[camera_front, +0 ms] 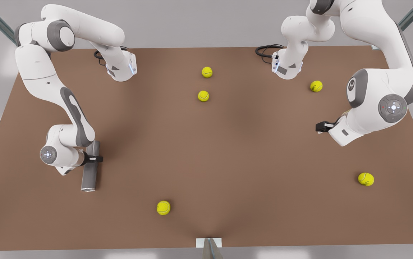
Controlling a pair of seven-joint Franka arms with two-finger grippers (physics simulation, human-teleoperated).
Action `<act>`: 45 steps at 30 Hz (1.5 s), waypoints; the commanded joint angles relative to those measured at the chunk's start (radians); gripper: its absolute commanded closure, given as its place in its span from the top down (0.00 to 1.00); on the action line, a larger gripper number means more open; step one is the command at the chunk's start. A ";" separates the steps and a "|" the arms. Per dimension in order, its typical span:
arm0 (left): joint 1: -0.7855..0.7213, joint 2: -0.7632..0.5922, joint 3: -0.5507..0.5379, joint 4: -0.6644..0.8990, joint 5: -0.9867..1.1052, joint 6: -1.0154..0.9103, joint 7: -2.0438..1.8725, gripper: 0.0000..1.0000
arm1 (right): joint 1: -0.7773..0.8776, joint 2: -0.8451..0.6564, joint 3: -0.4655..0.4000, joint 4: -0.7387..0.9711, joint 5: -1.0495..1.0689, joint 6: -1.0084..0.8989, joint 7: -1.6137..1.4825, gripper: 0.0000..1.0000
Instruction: Put the tennis tube upright
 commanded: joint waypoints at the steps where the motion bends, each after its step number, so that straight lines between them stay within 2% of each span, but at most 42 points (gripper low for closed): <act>1: -0.001 0.000 0.001 0.000 0.000 0.000 0.000 1.00 | -0.004 0.000 0.000 0.000 0.000 0.000 0.000 1.00; 7: -0.001 0.000 -0.001 -0.006 0.000 0.002 0.000 1.00 | -0.007 0.002 0.000 0.002 0.000 0.000 0.000 1.00; 8: -0.001 0.000 -0.001 -0.006 -0.001 0.002 0.000 1.00 | -0.007 0.002 0.000 0.000 -0.002 0.000 -0.003 0.93; 9: -0.001 0.000 -0.001 -0.006 -0.001 0.000 0.000 1.00 | -0.007 0.003 0.000 0.000 -0.002 0.000 -0.003 0.92; 11: -0.001 0.000 -0.001 -0.008 -0.001 0.000 0.000 1.00 | -0.005 0.003 0.000 0.002 -0.002 0.000 -0.003 0.81; 17: 0.001 0.000 -0.002 -0.008 -0.001 0.000 0.000 1.00 | -0.007 0.005 0.000 0.002 -0.002 -0.002 -0.005 0.69; 33: 0.001 0.000 -0.002 -0.009 -0.003 0.000 0.000 1.00 | 0.015 -0.014 0.029 0.057 0.000 -0.077 -0.005 0.68; 36: 0.001 0.000 -0.002 -0.009 -0.003 0.000 0.000 1.00 | 0.053 -0.012 0.046 0.127 0.000 -0.092 -0.092 0.68; 45: 0.003 0.001 -0.002 -0.009 -0.003 0.002 0.000 1.00 | 0.130 -0.012 0.064 0.189 -0.060 -0.098 -0.324 0.68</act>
